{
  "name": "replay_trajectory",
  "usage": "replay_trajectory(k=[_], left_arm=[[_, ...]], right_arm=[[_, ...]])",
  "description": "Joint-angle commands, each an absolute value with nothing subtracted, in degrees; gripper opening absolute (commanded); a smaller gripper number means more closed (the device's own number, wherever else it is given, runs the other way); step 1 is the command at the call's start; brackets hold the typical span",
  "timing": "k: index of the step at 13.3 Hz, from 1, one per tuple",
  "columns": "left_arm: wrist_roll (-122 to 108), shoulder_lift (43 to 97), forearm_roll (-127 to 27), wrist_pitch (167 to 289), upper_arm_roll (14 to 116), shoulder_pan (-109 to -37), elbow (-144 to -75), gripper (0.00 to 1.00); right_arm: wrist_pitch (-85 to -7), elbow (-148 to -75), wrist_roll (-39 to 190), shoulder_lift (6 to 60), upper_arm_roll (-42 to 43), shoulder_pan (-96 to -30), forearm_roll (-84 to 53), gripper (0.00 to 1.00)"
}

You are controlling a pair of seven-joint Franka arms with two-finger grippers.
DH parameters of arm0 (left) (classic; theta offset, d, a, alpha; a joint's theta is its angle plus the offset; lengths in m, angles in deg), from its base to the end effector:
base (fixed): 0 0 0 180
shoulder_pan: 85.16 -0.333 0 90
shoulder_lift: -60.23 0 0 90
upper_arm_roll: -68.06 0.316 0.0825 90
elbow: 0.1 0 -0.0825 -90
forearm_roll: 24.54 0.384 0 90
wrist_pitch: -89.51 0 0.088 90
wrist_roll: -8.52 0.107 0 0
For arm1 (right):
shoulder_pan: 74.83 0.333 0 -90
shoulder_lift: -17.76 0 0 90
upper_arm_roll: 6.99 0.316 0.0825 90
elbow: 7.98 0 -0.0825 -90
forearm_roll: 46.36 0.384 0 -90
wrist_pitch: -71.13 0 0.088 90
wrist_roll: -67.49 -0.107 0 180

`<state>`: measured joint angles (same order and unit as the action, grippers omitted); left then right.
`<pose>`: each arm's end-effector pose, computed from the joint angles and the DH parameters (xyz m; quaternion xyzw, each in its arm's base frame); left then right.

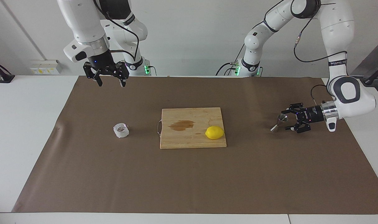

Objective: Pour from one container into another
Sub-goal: 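Close the left gripper around the small metal cup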

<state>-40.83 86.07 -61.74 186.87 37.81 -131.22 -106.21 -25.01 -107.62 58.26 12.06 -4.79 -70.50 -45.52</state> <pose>0.5711 0.1217 0.3077 0.6726 0.5668 -0.3642 0.3063 0.5278 0.0628 0.6080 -0.9995 0.0243 -0.0182 0.0080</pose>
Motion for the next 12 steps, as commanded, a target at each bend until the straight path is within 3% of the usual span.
replay_trajectory(k=[1, 8, 10, 12], left_arm=[[-40.78, 85.89, -62.59, 185.76, 37.13, -131.92, -106.36, 1.0], [-41.4, 85.89, -64.44, 184.61, 37.04, -131.92, -106.18, 1.0], [-41.49, 85.89, -64.44, 184.61, 37.12, -131.92, -106.27, 0.93], [-41.49, 85.89, -64.44, 184.7, 37.13, -131.92, -106.18, 0.93]], right_arm=[[-25.38, -108.88, 58.35, 10.81, -4.53, -71.14, -44.87, 1.0], [-25.38, -108.88, 58.35, 10.81, -4.53, -71.14, -44.87, 1.0], [-25.38, -108.88, 58.35, 10.81, -4.53, -71.14, -44.87, 1.0], [-25.38, -108.88, 58.35, 10.81, -4.53, -71.14, -44.87, 1.0]])
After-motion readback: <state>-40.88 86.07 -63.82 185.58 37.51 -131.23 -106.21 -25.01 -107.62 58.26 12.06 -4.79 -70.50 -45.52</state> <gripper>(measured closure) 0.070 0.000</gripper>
